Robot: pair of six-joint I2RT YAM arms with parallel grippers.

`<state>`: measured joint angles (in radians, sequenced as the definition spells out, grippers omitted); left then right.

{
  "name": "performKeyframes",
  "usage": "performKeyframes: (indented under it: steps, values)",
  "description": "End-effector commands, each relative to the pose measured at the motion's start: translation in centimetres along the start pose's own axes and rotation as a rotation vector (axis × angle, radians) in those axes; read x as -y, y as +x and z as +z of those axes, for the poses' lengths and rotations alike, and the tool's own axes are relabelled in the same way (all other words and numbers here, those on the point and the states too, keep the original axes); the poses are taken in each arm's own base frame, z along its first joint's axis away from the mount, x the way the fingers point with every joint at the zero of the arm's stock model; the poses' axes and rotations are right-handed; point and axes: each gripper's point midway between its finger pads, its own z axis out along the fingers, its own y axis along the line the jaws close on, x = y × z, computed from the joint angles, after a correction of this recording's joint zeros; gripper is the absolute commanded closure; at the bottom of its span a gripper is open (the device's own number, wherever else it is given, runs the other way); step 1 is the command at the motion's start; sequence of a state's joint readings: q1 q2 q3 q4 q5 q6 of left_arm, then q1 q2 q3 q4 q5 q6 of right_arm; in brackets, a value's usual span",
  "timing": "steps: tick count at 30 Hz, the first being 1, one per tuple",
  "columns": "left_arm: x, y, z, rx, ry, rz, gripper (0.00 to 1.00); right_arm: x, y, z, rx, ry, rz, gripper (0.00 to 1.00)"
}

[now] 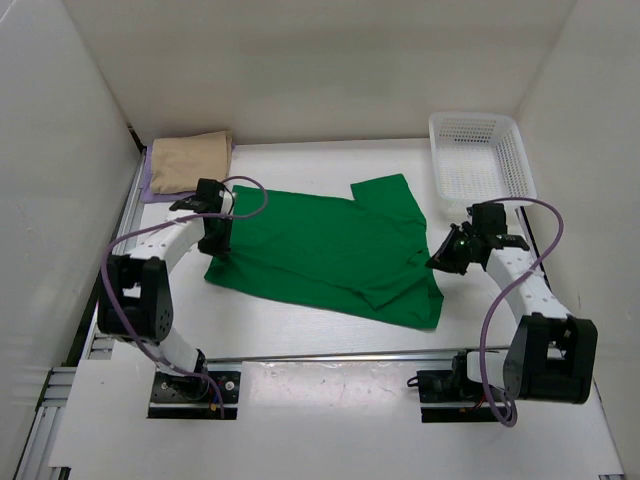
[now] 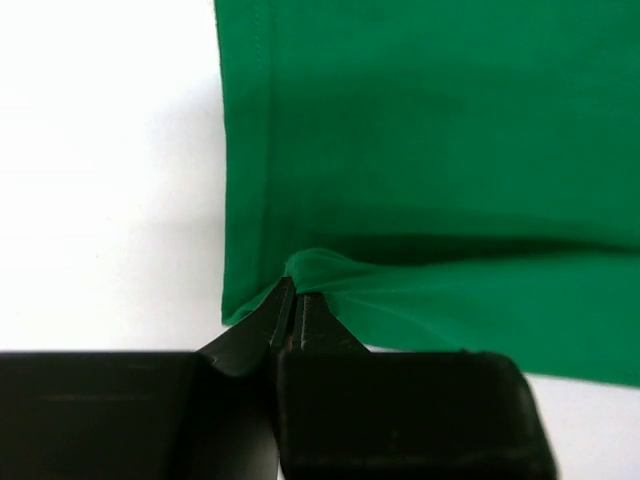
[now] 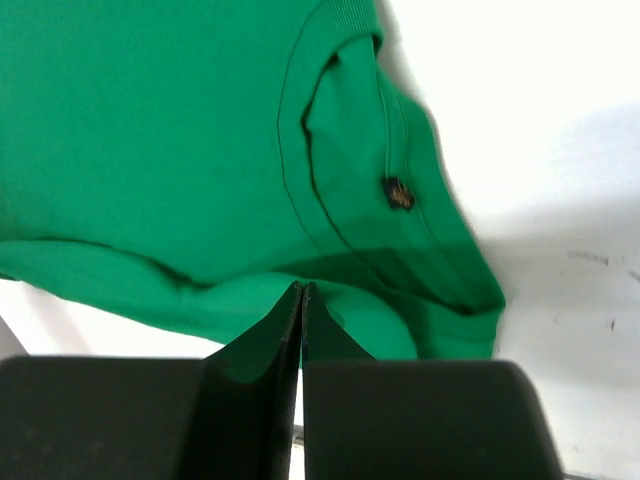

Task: Fold and stack the t-shirts
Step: Grap the side of the flattened tshirt closest away from the robot with both arms, then fold the flattened tshirt in 1/3 of the way

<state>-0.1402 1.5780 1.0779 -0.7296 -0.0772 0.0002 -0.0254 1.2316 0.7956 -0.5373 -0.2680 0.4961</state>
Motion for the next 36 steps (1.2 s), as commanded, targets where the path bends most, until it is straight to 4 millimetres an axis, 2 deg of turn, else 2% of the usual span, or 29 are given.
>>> performKeyframes:
  steps: [1, 4, 7, 14, 19, 21, 22, 24, 25, 27, 29, 30, 32, 34, 35, 36]
  values:
    - [-0.7, -1.7, 0.2, 0.021, 0.001, -0.026, 0.9, -1.7, -3.0, -0.2, 0.066, -0.038, -0.076, 1.0]
    - [-1.2, -2.4, 0.7, 0.023, -0.014, -0.037, 0.9, -1.9, -4.0, 0.1, 0.072, -0.03, -0.085, 1.0]
    - [-1.4, -2.2, 1.0, 0.012, -0.026, -0.036, 0.9, -2.0, -4.6, 0.5, 0.064, -0.026, -0.093, 1.0]
    - [-2.9, -2.1, 2.1, -0.022, -0.116, -0.032, 0.9, -2.0, -4.0, 2.4, -0.022, 0.0, -0.13, 1.0]
    - [-4.4, -3.0, 2.6, -0.022, -0.202, -0.032, 0.82, -3.0, -3.8, 3.7, -0.068, 0.011, -0.167, 1.0]
    - [-5.4, -3.9, 2.6, -0.008, -0.278, -0.025, 0.82, -3.1, -4.2, 3.6, -0.054, 0.018, -0.17, 1.0]
    - [-5.9, -3.9, 3.1, -0.021, -0.307, -0.022, 0.8, -3.0, -4.5, 3.7, -0.05, 0.026, -0.171, 1.0]
    - [-7.4, -5.3, 2.8, 0.0, -0.399, -0.027, 0.77, -3.0, -4.5, 3.7, -0.05, 0.027, -0.16, 1.0]
    - [-7.9, -5.3, 3.2, -0.014, -0.431, -0.024, 0.75, -3.3, -4.8, 3.6, -0.042, 0.023, -0.163, 1.0]
    - [-8.7, -6.5, 3.0, 0.01, -0.479, -0.031, 0.72, -3.4, -4.7, 3.7, -0.042, 0.028, -0.17, 1.0]
    - [-10.1, -7.1, 2.6, 0.018, -0.53, -0.052, 0.67, -3.5, -4.9, 3.8, -0.042, 0.028, -0.17, 1.0]
    - [-10.3, -8.0, 2.3, 0.036, -0.544, -0.059, 0.62, -3.5, -4.9, 3.8, -0.042, 0.028, -0.17, 1.0]
    - [-11.4, -9.0, 1.5, 0.067, -0.588, -0.08, 0.59, -3.7, -5.2, 3.8, -0.043, 0.028, -0.17, 1.0]
    - [-12.5, -11.0, 0.3, 0.129, -0.627, -0.117, 0.53, -4.0, -5.2, 4.1, -0.049, 0.026, -0.177, 1.0]
    - [-13.3, -11.1, 0.2, 0.128, -0.643, -0.133, 0.53, -3.8, -5.1, 4.3, -0.057, 0.03, -0.184, 1.0]
    - [-13.6, -12.1, 0.1, 0.153, -0.656, -0.144, 0.53, -4.0, -5.4, 4.2, -0.049, 0.026, -0.186, 1.0]
